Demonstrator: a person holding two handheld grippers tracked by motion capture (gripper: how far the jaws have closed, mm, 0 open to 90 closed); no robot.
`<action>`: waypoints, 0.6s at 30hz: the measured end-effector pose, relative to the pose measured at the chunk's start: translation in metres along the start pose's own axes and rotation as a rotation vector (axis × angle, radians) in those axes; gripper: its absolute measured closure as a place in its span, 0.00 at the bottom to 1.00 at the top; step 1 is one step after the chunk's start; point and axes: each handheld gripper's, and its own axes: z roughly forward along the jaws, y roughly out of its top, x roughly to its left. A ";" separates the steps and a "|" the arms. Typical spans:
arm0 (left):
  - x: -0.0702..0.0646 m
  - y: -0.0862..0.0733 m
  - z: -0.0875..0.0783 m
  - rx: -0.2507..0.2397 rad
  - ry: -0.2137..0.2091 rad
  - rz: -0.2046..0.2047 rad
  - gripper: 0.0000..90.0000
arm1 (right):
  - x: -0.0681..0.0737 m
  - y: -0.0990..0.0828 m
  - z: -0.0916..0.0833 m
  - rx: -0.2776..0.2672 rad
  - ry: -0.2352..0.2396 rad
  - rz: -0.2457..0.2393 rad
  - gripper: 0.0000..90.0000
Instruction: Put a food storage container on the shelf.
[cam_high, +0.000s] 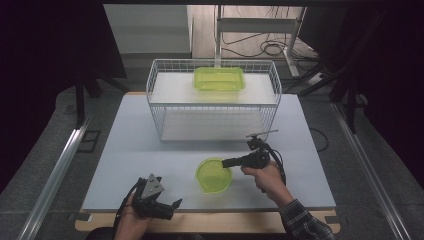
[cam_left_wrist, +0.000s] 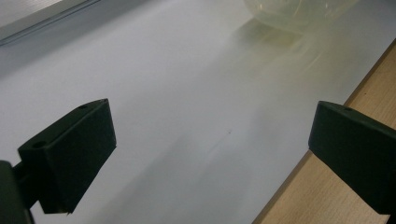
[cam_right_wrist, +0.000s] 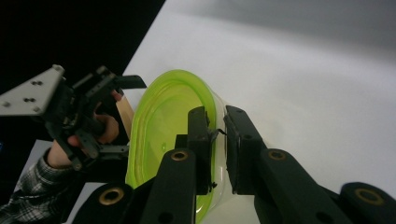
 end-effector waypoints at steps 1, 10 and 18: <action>0.000 0.000 0.000 0.000 0.000 0.001 0.01 | 0.001 0.000 -0.002 -0.006 0.003 0.001 0.90; 0.000 0.000 0.000 -0.003 0.000 -0.001 0.00 | 0.006 0.008 -0.022 -0.070 0.016 -0.003 0.90; 0.000 0.000 0.000 -0.003 -0.001 -0.003 0.00 | 0.013 0.016 -0.038 -0.117 0.016 -0.003 0.90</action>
